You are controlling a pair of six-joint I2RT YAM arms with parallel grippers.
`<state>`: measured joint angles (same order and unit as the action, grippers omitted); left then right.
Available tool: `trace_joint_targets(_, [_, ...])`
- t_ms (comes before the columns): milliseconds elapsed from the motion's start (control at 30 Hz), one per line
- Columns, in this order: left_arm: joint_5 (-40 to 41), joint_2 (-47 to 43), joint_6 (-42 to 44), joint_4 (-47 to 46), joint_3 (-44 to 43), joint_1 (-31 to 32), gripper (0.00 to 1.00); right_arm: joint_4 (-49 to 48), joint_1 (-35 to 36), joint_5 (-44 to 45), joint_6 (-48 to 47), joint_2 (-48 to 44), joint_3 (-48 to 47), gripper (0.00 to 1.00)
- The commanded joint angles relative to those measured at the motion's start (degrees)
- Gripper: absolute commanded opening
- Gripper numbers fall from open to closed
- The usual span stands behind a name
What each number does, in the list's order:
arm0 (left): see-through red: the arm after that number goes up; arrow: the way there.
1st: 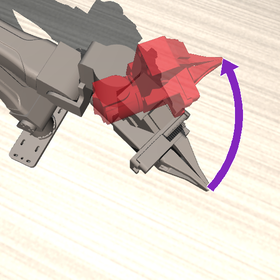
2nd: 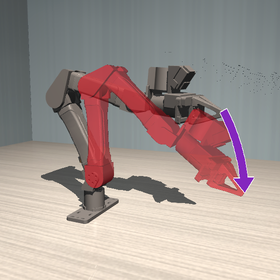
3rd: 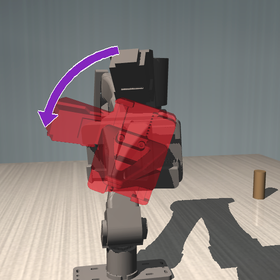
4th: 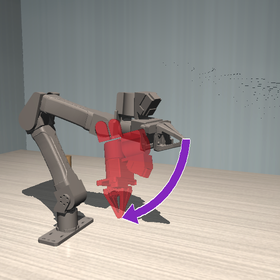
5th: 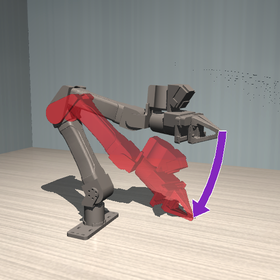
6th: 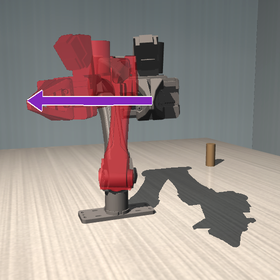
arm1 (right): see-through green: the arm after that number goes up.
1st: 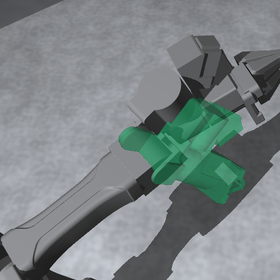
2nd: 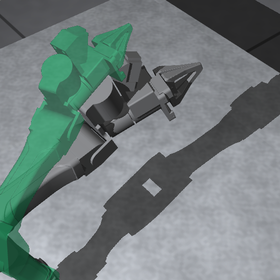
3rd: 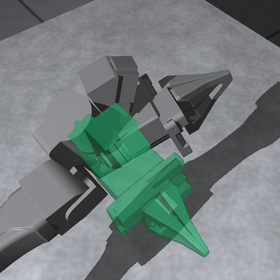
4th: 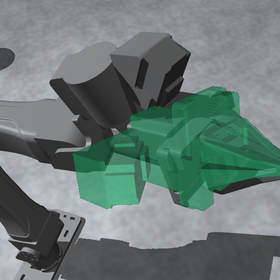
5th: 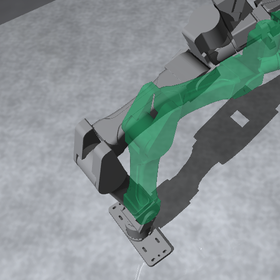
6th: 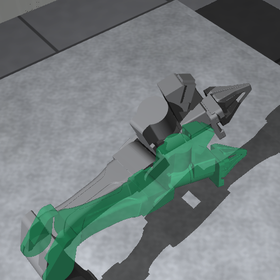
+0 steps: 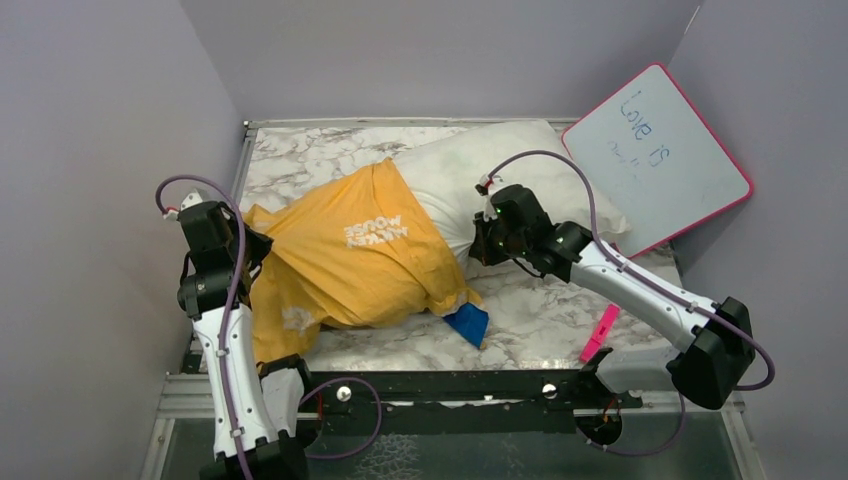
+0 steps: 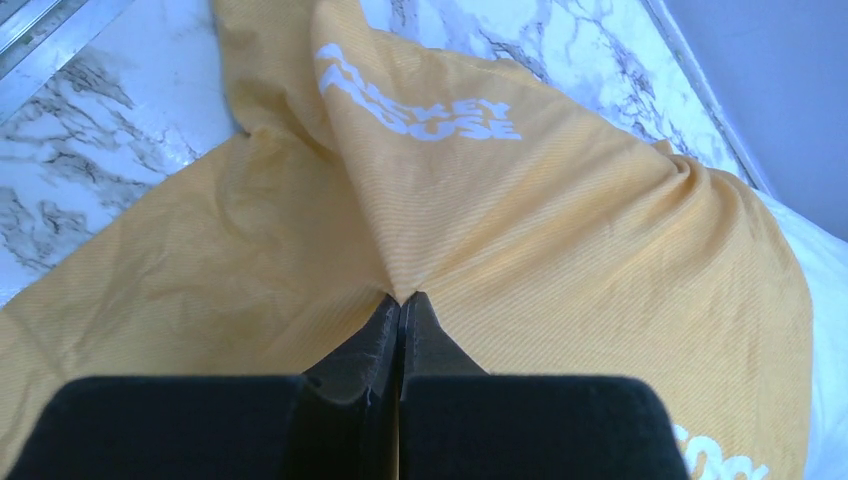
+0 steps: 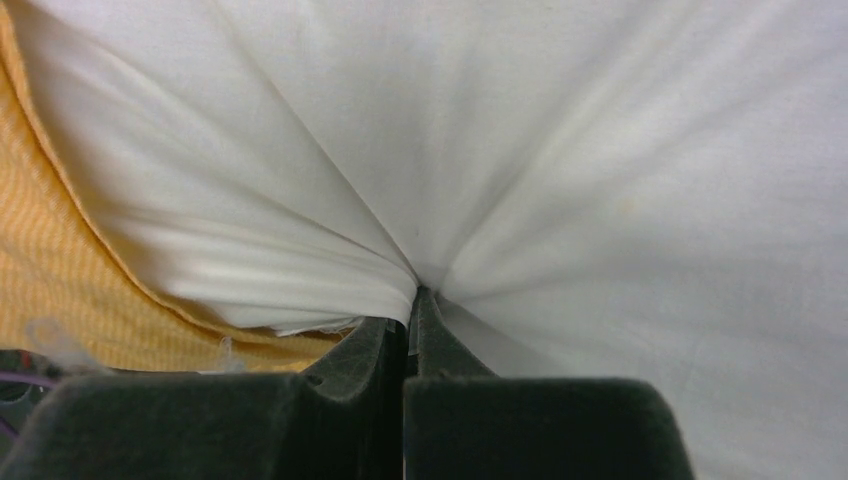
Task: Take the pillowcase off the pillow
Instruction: Remove the pillow from the pillowcase.
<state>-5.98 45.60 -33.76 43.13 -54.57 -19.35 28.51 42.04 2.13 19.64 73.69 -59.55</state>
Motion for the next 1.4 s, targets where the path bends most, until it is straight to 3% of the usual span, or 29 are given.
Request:
trace_joint_targets(0, [7.82, 0.18, 3.40, 3.49, -2.80, -0.60, 0.00, 2.29, -0.51, 0.48, 0.58, 0.78, -2.92, 0.01])
trace_joint_targets(33, [6.46, 0.17, 4.46, 3.35, -3.03, -0.60, 0.00, 2.48, -0.49, -0.04, 0.53, 1.02, -3.42, 0.01])
trace_joint_targets(67, [3.09, 0.45, 5.73, 2.85, -3.23, -0.60, 0.10, 2.57, -0.48, -0.64, 0.49, 1.13, -3.81, 0.01])
trace_joint_targets(133, [-4.77, 1.62, 8.09, 1.36, -3.47, -0.61, 0.53, 2.62, -0.55, -1.71, 0.17, 1.63, -4.63, 0.01])
trace_joint_targets(200, [-14.25, 2.98, 9.27, -0.21, -3.97, -0.59, 0.66, 2.01, -0.51, -3.95, -0.11, 1.93, -5.20, 0.01])
trace_joint_targets(233, [-24.11, 3.79, 6.72, -3.44, -6.84, 3.59, 0.67, 1.28, -0.53, -5.53, 0.12, 2.83, -6.79, 0.01])
trace_joint_targets(400, [-23.51, 3.13, 4.79, -5.59, -12.12, 11.63, 0.67, -0.65, -0.52, -7.05, 1.96, 3.91, -8.01, 0.01])
trace_joint_targets(633, [-21.38, 6.23, 4.56, -6.14, -10.97, 21.61, 0.67, -4.00, -0.53, -7.98, 6.10, 2.98, -6.86, 0.00])
trace_joint_targets(767, [-13.80, 10.31, 3.65, -6.76, -12.15, 34.13, 0.67, -5.13, -0.55, -8.38, 6.42, 2.23, -5.65, 0.01])
trace_joint_targets(900, [-0.57, 12.69, -0.32, -8.68, -12.68, 48.34, 0.67, -4.90, -0.53, -7.18, 6.52, 1.58, -4.78, 0.01])
trace_joint_targets(1233, [35.04, 13.52, -23.03, -12.16, -2.94, 82.53, 0.66, -5.74, -0.54, -4.06, 8.19, -0.63, -2.95, 0.01])
trace_joint_targets(1367, [45.65, 16.69, -31.05, -8.51, -3.34, 90.45, 0.67, -5.43, -0.50, -3.33, 8.22, -0.94, -3.02, 0.01])
